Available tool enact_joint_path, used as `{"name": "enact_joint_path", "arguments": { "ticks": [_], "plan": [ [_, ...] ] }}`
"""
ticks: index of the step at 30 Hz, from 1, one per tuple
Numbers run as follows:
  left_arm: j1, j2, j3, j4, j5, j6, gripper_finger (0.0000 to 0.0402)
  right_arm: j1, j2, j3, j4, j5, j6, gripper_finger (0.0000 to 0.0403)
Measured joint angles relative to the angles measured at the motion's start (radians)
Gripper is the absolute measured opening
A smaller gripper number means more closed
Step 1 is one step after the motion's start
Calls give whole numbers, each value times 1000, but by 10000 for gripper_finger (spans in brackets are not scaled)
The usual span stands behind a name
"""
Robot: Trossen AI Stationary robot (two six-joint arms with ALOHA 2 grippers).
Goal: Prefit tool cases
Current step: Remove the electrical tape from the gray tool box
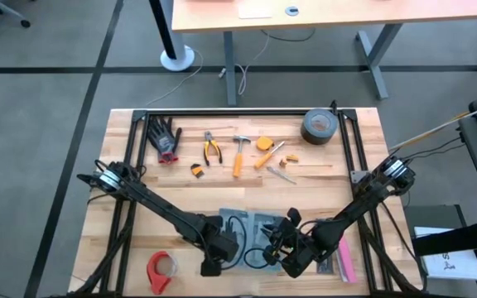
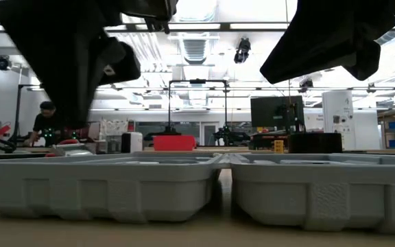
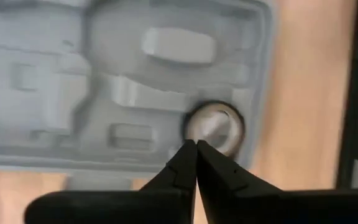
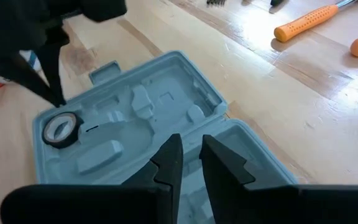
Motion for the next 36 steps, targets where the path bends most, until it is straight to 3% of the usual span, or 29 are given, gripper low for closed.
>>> {"name": "enact_joint_path", "arguments": {
  "ticks": [11, 15, 23, 36],
  "plan": [
    [-6, 0, -20, 78, 8, -9, 124, 0, 0, 0, 1, 0, 1, 66],
    [-6, 0, -27, 98, 6, -12, 146, 0, 0, 0, 1, 0, 1, 63],
    [-8, 43, -27, 100, 2, -1, 140, 0, 0, 0, 2, 0, 1, 48],
    [-9, 130, -20, 83, -18, 37, 112, 0, 0, 0, 2, 0, 0, 69]
  ]
}}
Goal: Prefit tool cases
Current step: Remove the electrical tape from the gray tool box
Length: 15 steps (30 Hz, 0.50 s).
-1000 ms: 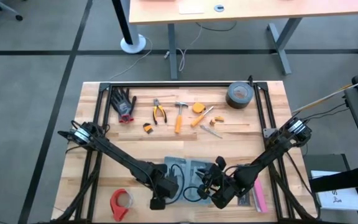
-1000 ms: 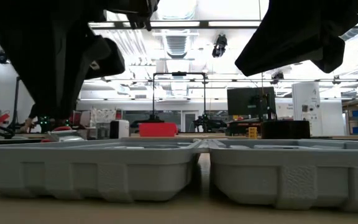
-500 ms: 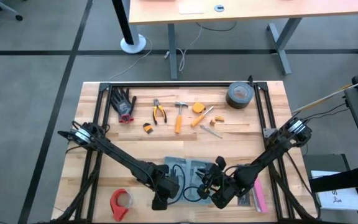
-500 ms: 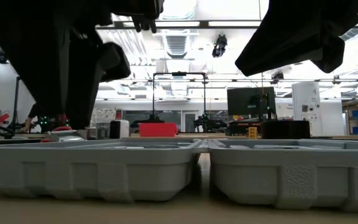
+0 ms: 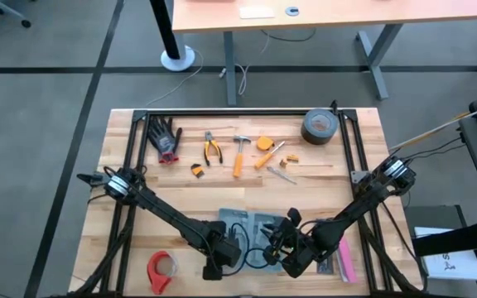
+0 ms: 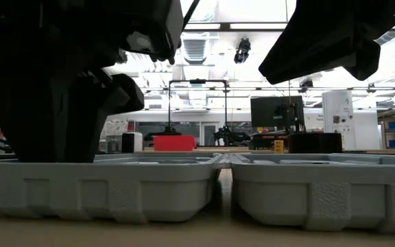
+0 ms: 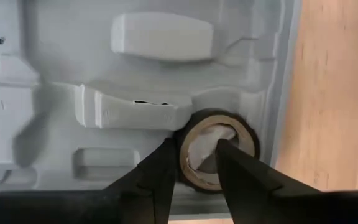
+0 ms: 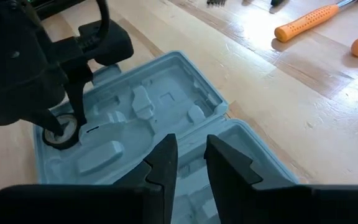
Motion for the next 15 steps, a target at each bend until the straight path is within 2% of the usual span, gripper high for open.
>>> {"name": "enact_joint_path", "arguments": {
  "ticks": [4, 10, 15],
  "plan": [
    [0, -4, 1, 0, -23, -1, 85, 0, 0, 0, 0, 0, 0, 65],
    [0, -12, -1, -7, -38, -3, 14, 0, 0, 0, 1, 0, 0, 50],
    [0, -47, -5, -19, -39, -3, 13, 0, 0, 0, 0, 0, 0, 46]
  ]
}}
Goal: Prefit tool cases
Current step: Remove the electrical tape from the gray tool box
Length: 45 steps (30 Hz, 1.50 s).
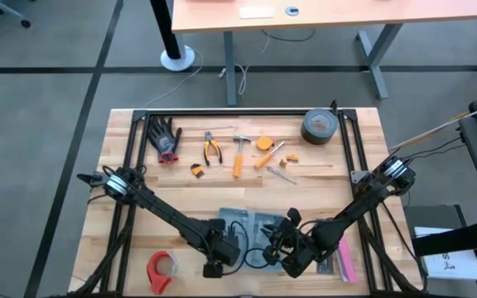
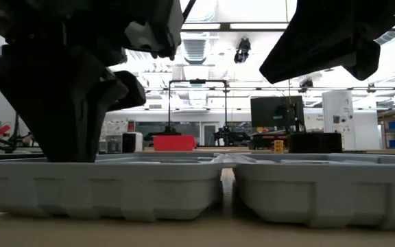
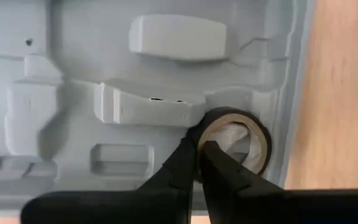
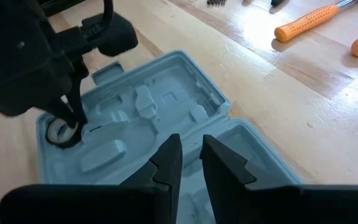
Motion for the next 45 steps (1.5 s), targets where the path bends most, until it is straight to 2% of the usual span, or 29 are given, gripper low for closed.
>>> {"name": "enact_joint_path", "arguments": {
  "ticks": [7, 16, 27, 31, 37, 45],
  "plan": [
    [0, -66, -3, -41, -11, -19, 6, 0, 0, 0, 2, 0, 0, 58],
    [0, -86, 32, -99, -27, -28, 7, 0, 0, 0, 2, 0, 0, 59],
    [1, -91, 66, -67, -107, -3, 7, 0, 0, 0, 2, 0, 10, 45],
    [4, -91, 66, -110, -186, 11, 7, 0, 0, 0, 2, 0, 11, 53],
    [53, -95, 66, -173, -306, 42, 7, 1, 0, 0, 2, 0, 24, 62],
    [158, -97, 66, -171, -338, 146, 8, 23, 0, 0, -3, 9, 65, 46]
  ]
}}
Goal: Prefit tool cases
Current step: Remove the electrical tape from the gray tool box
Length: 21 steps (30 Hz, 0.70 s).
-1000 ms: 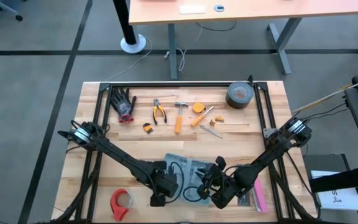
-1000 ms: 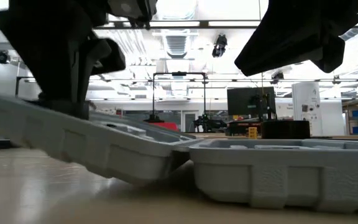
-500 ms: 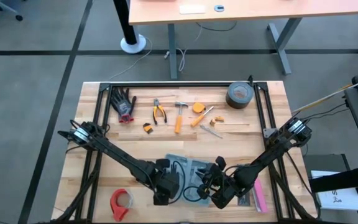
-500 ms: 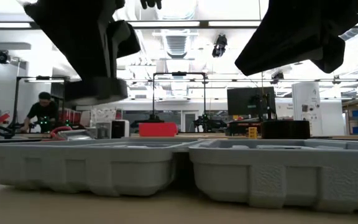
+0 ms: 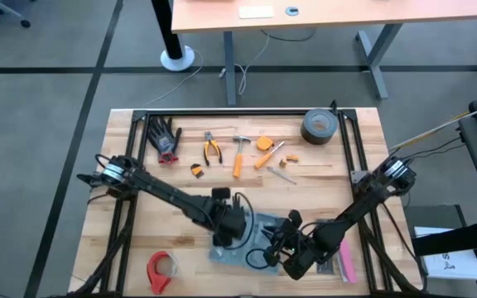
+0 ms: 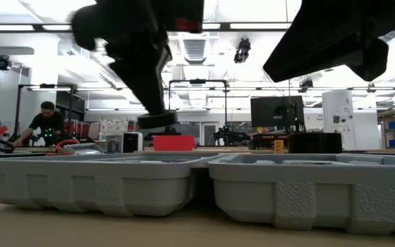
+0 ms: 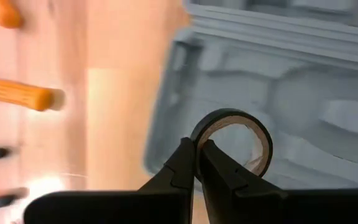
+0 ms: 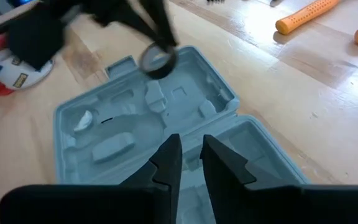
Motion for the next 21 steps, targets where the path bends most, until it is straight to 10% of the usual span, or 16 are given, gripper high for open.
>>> {"name": "enact_joint_path", "arguments": {
  "ticks": [21],
  "plan": [
    [316, -5, -55, 17, -1, 211, 9, 41, 0, 0, -7, 52, 33, 49]
  ]
}}
